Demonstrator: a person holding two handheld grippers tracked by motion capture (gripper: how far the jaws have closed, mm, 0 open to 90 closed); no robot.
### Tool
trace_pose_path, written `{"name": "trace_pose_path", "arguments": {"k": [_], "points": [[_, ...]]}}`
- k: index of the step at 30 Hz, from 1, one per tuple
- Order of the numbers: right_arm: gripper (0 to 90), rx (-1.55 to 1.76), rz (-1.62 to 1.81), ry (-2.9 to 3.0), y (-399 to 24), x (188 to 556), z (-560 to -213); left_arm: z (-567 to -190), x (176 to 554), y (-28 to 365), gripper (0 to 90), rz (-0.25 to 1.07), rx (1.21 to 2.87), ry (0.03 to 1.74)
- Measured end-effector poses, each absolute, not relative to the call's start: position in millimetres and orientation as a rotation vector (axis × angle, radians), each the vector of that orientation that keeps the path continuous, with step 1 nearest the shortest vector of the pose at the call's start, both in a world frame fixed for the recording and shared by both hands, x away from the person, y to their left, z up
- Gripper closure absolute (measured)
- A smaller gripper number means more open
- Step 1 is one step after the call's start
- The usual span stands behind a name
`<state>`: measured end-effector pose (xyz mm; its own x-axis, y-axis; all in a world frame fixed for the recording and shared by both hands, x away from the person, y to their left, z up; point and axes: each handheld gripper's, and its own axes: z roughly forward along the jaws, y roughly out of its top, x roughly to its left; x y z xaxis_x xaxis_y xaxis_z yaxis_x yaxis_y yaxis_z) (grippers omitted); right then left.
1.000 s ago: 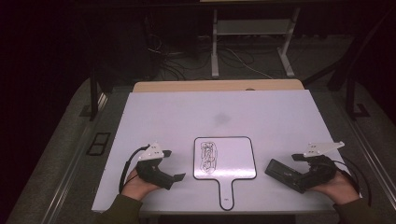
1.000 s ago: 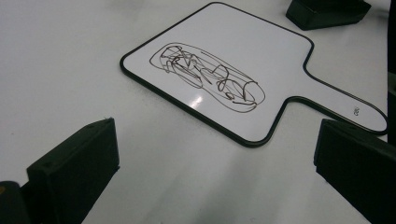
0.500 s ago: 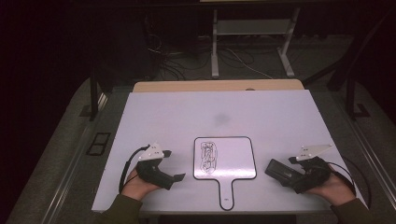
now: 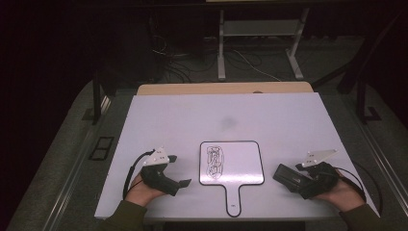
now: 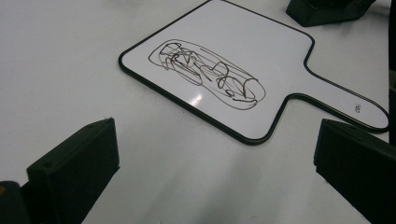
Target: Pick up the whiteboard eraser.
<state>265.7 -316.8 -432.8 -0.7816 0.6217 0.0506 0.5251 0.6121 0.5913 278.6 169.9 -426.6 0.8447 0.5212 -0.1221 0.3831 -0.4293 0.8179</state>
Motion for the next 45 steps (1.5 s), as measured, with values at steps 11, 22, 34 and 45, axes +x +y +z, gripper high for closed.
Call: {"name": "trace_pose_path", "arguments": {"k": [11, 22, 34, 45], "points": [[23.5, 0.935, 0.839, 2.696, -317.2, 266.1, -435.7, -426.3, 278.4, 169.9, 0.0, 0.187, 2.075, 0.657], [33.5, 0.906, 0.824, 2.710, -316.6, 265.4, -437.0, -426.0, 278.2, 169.8, 0.0, 0.190, 2.076, 0.652], [37.4, 0.892, 0.819, 2.722, -315.7, 265.3, -436.0, -425.7, 278.1, 169.9, 0.0, 0.189, 2.074, 0.654], [37.8, 0.896, 0.807, 2.741, -314.9, 267.1, -434.6, -425.6, 278.1, 169.8, 0.0, 0.189, 2.076, 0.652]]}}
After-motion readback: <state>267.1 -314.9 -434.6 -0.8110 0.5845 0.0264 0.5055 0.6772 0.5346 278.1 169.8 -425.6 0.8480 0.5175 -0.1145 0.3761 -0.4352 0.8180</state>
